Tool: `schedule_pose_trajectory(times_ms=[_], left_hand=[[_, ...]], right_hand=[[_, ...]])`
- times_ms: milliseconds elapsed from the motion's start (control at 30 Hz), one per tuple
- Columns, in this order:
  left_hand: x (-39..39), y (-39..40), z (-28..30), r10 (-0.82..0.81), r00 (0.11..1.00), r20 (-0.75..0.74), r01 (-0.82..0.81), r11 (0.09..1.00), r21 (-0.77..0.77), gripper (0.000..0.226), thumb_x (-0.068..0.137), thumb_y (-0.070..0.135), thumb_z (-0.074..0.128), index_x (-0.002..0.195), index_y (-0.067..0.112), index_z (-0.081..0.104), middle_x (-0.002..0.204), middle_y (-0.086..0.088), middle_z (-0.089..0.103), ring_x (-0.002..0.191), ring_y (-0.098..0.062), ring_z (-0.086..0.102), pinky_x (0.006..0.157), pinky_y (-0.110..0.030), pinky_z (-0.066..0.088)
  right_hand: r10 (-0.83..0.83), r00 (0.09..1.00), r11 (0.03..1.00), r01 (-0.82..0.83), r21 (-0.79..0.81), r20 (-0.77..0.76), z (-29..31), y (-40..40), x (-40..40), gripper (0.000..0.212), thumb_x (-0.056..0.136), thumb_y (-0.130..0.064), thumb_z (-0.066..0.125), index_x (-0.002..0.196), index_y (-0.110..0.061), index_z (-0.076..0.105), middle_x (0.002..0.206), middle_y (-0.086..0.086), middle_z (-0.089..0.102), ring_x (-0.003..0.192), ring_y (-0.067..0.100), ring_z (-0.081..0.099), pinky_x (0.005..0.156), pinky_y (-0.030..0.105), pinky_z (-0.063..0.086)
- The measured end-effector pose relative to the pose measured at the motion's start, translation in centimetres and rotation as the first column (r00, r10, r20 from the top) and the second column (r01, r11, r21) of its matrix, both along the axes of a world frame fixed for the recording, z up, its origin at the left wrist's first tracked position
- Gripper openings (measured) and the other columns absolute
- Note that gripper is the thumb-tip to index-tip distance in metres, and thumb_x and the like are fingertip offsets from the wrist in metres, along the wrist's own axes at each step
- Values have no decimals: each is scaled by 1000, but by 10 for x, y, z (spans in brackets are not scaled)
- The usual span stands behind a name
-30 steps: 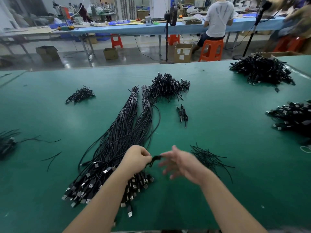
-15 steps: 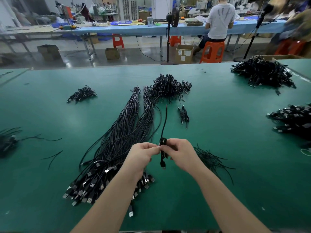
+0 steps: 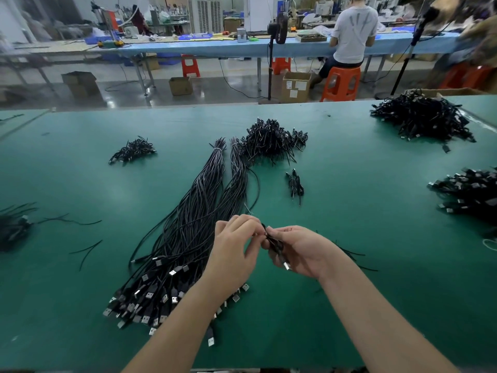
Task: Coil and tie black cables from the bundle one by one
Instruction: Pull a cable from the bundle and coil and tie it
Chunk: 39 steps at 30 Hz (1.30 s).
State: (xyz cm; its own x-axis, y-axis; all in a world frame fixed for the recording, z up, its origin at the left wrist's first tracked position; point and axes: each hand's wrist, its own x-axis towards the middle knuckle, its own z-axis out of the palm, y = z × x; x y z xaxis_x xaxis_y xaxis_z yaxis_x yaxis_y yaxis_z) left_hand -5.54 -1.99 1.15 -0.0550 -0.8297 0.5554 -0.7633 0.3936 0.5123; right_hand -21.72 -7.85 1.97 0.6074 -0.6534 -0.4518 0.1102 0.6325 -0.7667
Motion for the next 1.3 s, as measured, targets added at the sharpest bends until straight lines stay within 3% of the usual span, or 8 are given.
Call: schedule_pose_trajectory(times_ms=[167, 300, 400, 633, 767, 900, 1067, 1300], left_hand=[[1, -1, 0, 71, 982, -175, -45, 988, 149, 13, 92, 9, 67, 85, 18, 62, 88, 12, 62, 83, -4, 57, 80, -22, 43], [6, -7, 3, 327, 727, -603, 44, 855, 517, 10, 96, 17, 66, 87, 15, 70, 82, -7, 73, 78, -17, 65, 79, -43, 57], [5, -8, 3, 386, 573, -723, 190, 795, 576, 11, 96, 13, 65, 87, 9, 71, 80, -7, 74, 84, -23, 67, 92, -49, 50], [3, -4, 4, 260, 730, -632, 121, 861, 495, 11, 91, 17, 72, 81, 15, 69, 78, -10, 67, 73, -16, 58, 74, -45, 52], [-2, -2, 1, 93, 955, -283, -24, 971, 237, 15, 90, 12, 72, 80, 20, 63, 80, 9, 63, 74, -7, 56, 80, -35, 43], [-1, -3, -4, 74, 991, 109, -70, 997, -43, 15, 86, 7, 73, 82, 18, 63, 90, 11, 63, 85, -10, 56, 81, -33, 33], [2, -5, -4, 142, 969, -205, -91, 967, 238, 13, 92, 13, 69, 82, 20, 63, 81, 11, 62, 74, -1, 55, 73, -22, 43], [4, -8, 2, 398, 657, -641, 176, 745, 644, 13, 92, 20, 71, 82, 12, 74, 73, 1, 69, 73, -18, 59, 83, -42, 48]], right_hand=[[-84, 969, 966, 23, -256, -232, 0, -2, 4, 20, 103, -17, 53, 110, -4, 67, 96, 8, 72, 56, 13, 56, 55, 29, 55], [-352, 788, 432, -342, -835, -505, -4, 1, -4, 52, 93, -15, 68, 139, -35, 55, 132, -22, 53, 78, 6, 62, 71, 16, 49], [-333, 847, 287, -326, -900, -414, -9, 5, -1, 36, 90, -14, 71, 123, -26, 68, 124, -19, 63, 87, 5, 63, 74, 11, 45], [-229, 914, 704, -83, -705, -336, -3, 5, 2, 13, 98, -16, 62, 108, -20, 68, 75, -4, 73, 57, 7, 60, 58, 22, 50], [-212, 951, 917, 114, -382, -226, 3, 1, 3, 18, 97, -15, 64, 113, -10, 58, 75, 17, 69, 44, 14, 47, 43, 23, 43], [-85, 985, 970, 47, -239, -150, 2, 0, 3, 6, 99, -15, 59, 96, -11, 61, 65, 8, 63, 42, 11, 45, 40, 21, 39], [-86, 994, 946, 60, -318, -69, 3, 3, 0, 17, 102, -4, 51, 110, -3, 66, 84, 12, 72, 60, 16, 60, 57, 27, 56], [-295, 894, 715, -27, -699, -337, -5, 4, 1, 10, 87, -22, 77, 97, -23, 76, 82, 3, 69, 60, 7, 52, 52, 20, 43]])
